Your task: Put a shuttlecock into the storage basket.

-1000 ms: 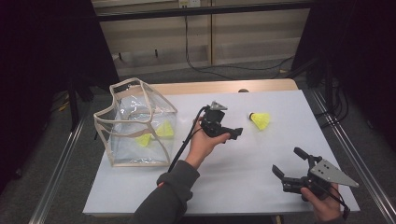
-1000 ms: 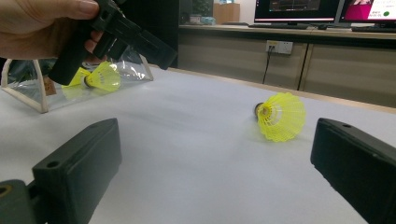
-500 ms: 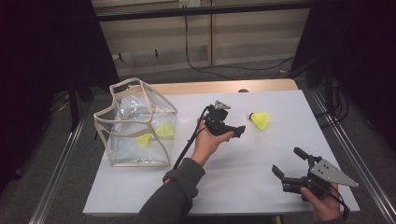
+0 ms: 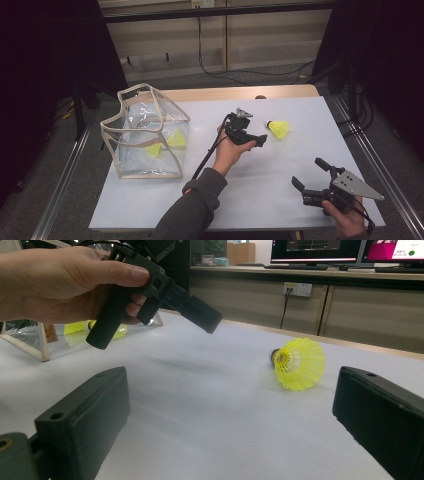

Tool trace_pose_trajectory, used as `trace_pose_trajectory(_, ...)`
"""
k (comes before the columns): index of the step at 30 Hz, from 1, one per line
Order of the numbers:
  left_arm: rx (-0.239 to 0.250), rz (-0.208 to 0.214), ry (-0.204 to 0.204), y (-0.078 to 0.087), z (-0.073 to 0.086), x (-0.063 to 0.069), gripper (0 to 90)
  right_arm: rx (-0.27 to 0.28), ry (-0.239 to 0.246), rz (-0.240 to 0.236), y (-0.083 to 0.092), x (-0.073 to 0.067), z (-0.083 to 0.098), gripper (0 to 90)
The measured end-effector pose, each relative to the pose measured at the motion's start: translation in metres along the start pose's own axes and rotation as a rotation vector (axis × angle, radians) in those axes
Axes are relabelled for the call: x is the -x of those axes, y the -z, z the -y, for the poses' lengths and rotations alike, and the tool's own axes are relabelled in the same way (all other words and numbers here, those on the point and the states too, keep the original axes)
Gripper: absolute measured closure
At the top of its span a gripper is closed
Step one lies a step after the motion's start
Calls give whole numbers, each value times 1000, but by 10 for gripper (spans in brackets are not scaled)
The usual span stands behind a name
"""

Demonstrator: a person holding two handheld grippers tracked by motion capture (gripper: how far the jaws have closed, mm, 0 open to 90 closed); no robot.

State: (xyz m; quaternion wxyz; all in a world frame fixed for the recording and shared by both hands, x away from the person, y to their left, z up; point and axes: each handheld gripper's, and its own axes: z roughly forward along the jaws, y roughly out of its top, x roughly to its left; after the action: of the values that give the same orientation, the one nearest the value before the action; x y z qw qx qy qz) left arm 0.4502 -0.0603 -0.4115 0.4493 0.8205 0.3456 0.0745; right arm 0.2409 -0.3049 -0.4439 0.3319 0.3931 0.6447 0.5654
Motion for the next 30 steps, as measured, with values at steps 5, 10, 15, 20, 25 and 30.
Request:
trace_pose_trajectory(5,-4,-10,6,-7,0,0,63,0,1,1,0,0,0,17)
trace_pose_trajectory(10,4,-14,8,-14,1,0,63,-1,-1,-3,0,1,0,17)
trace_pose_trajectory(15,2,-24,-1,-20,2,-3,63,-1,1,-2,0,1,0,17)
trace_pose_trajectory(20,12,-35,-6,-23,-1,-4,63,0,-2,-5,-1,1,0,17)
trace_pose_trajectory(25,11,-35,-13,-26,-4,-2,63,0,-2,-5,-1,0,0,17)
trace_pose_trajectory(30,7,-37,-9,-31,-3,0,62,1,0,-6,-1,0,0,17)
